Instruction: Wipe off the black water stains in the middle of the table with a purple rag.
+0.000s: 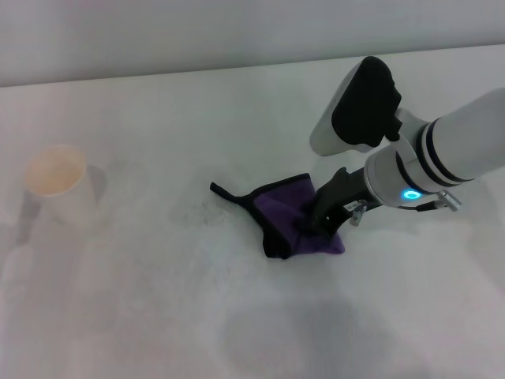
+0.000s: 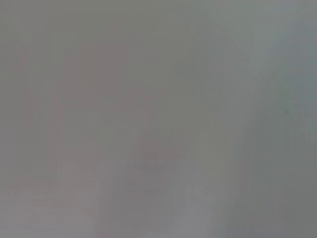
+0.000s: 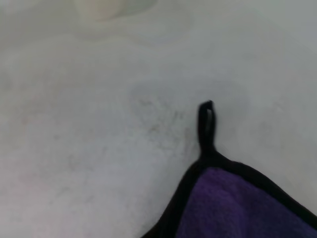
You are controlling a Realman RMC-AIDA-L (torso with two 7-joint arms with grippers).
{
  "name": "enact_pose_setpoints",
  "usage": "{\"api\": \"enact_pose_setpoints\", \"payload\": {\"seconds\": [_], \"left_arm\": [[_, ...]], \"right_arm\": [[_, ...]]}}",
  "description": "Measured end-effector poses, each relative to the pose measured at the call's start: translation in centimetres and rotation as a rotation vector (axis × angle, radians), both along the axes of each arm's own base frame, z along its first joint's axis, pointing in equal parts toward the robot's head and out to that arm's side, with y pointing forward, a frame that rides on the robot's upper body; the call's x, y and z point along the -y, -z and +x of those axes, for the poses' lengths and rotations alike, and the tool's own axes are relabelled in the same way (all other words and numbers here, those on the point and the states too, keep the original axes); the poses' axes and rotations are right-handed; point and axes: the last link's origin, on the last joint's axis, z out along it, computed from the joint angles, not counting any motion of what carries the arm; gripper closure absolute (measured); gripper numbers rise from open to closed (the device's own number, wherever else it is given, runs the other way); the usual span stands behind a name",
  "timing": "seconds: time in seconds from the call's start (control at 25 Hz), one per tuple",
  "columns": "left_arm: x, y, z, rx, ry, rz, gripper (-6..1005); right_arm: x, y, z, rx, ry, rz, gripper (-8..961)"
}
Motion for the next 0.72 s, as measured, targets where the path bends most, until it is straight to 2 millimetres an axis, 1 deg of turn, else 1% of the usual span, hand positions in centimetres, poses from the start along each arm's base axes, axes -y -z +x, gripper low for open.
{"api": "enact_pose_setpoints", "payload": {"seconds": [0.16,0.36,0.48,0.72], "left_arm": [[0.1,0.0,-0.1,0.0,-0.002,0.0,109],[0.1,0.0,-0.1,0.001,-0.004,0.003,109],[0.1,-0.1,-0.1,0.001,-0.004,0.005,109],[0.1,-0.1,-0.1,0.002,-0.005,0.006,109]], "right_arm": [[-0.1,-0.2,0.3,0.014,-0.003,0.012,737],[-0.1,-0.4,0.1,0.009,-0.018,0.027,506],[-0.2,-0.9,0.0,-0.002,-0.025,0.047,395],[-0.7,-3.1,0.3,-0.065,-0.007,0.135,159]]}}
